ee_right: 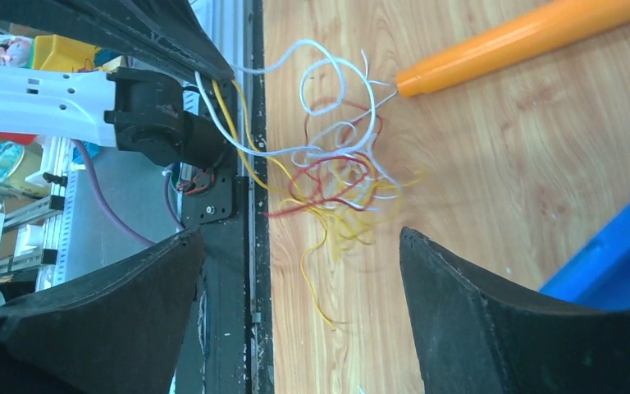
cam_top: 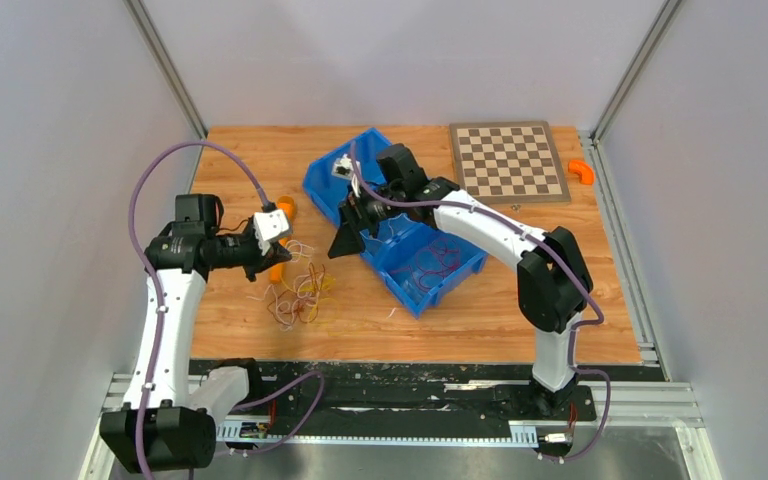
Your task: Untangle the cables
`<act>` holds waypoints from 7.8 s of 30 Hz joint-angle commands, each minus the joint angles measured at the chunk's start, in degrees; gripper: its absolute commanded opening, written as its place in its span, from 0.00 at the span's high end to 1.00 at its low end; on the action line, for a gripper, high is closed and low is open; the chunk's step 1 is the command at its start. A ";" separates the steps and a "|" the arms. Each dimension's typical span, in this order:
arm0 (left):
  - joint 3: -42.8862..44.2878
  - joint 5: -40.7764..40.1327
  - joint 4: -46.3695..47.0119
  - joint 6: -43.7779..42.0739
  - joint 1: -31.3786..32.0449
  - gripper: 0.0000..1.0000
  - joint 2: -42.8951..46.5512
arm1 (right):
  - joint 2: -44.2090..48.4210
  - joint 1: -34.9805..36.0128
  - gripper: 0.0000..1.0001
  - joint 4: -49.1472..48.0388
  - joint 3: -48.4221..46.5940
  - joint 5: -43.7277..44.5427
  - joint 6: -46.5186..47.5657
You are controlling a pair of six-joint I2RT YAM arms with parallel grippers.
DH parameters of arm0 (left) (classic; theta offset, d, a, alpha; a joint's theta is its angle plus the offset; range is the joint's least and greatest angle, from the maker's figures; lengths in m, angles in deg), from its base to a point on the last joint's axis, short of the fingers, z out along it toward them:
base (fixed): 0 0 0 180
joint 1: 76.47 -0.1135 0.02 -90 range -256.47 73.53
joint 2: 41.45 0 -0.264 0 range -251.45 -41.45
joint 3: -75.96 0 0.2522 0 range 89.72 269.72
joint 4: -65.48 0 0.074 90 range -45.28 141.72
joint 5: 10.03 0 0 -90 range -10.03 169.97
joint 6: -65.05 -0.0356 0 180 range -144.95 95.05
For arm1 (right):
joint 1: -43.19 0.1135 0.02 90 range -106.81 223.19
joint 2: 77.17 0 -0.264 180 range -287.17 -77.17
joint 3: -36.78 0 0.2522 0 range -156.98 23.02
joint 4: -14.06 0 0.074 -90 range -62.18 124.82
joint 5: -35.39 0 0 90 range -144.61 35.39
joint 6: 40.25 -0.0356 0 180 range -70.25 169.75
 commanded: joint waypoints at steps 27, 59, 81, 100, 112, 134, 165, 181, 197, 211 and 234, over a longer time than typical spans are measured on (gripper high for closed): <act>-3.32 8.40 7.50 27.55 -2.32 0.99 7.19 | -4.28 8.99 0.54 -11.37 -8.36 4.01 6.63; -8.84 15.29 21.86 34.71 -16.32 0.00 8.21 | -3.99 8.07 1.00 -17.03 -19.99 3.78 -5.61; -28.20 8.32 55.36 53.01 -15.06 0.22 -1.54 | -5.12 3.37 1.00 -31.69 -44.10 13.65 -28.71; -24.83 4.65 65.58 66.62 -7.61 0.01 12.27 | -4.59 4.46 1.00 -33.55 -42.42 12.60 -30.62; -30.85 -9.93 59.39 55.43 -5.42 0.43 -2.50 | -0.87 2.35 1.00 -34.70 -50.42 29.16 -18.30; -25.20 -7.60 43.15 47.10 -11.77 0.09 3.22 | 12.81 -9.00 1.00 -34.09 -29.38 30.88 -8.01; -20.40 -15.14 37.38 52.14 -11.81 0.00 7.78 | 12.63 -21.23 1.00 -30.09 -9.21 18.52 -12.48; -20.86 -16.31 38.78 53.37 -11.81 0.00 6.98 | 13.27 -20.96 1.00 -30.14 -12.29 17.69 -15.52; -20.32 -12.25 36.11 52.01 -11.81 0.00 8.91 | 8.65 -18.94 1.00 -19.96 11.70 12.08 2.86; -15.61 -6.94 25.66 47.59 -11.82 0.00 0.92 | 12.79 -11.78 0.15 2.99 9.11 4.48 12.34; -13.29 -11.36 23.32 57.47 -11.87 0.01 -0.94 | -4.21 14.53 0.34 5.36 13.92 13.81 31.66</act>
